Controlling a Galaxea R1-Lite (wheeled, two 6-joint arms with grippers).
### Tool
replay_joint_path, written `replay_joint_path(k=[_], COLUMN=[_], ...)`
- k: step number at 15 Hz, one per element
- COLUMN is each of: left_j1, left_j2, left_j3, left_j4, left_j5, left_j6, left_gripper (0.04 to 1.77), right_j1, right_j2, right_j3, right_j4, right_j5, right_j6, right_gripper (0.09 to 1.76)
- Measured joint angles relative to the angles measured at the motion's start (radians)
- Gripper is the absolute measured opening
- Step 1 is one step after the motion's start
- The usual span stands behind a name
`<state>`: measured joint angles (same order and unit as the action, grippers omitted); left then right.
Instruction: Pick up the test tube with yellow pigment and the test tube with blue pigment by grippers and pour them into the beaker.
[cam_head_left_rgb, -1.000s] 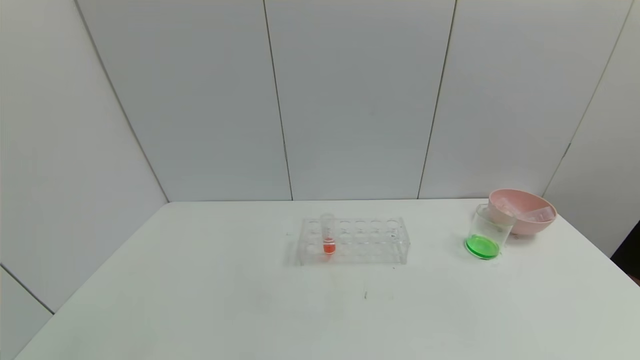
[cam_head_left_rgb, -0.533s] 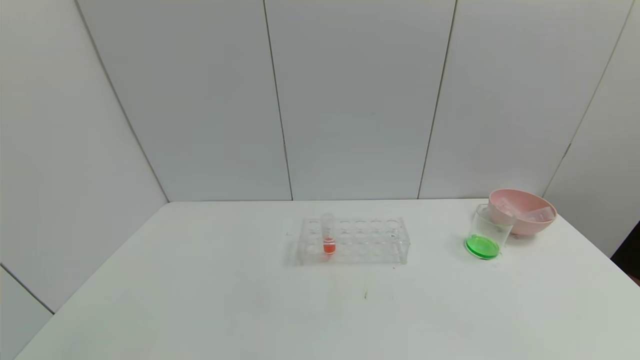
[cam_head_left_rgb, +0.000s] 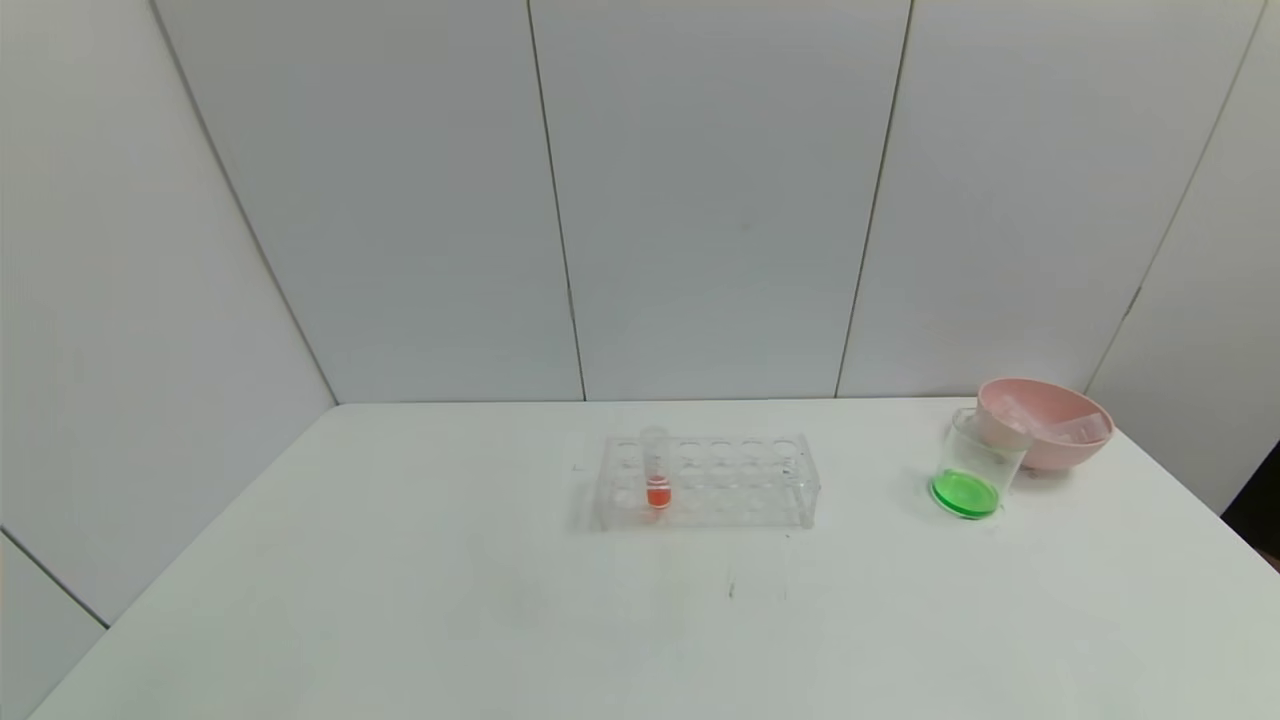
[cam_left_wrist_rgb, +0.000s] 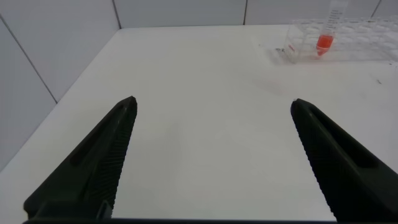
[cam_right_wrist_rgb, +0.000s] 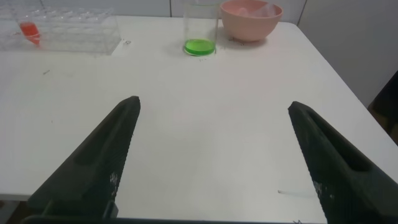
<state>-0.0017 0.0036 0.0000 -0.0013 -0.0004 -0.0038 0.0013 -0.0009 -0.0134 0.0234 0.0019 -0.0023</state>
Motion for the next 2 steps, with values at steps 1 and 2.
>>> replay_joint_path(k=[1,2], left_j1=[0.000,0.000], left_j2=[0.000,0.000], left_j3=[0.000,0.000], left_j4=[0.000,0.000], left_j5=[0.000,0.000], left_j6=[0.000,0.000], left_gripper=[1.76,1.76], right_j1=[0.000,0.000], right_j2=[0.000,0.000], right_j3=[0.001,0.002], right_j4=[-0.002,-0.002], right_j5=[0.000,-0.001], right_j6=[-0.002,-0.001], right_gripper=[1.71,1.71])
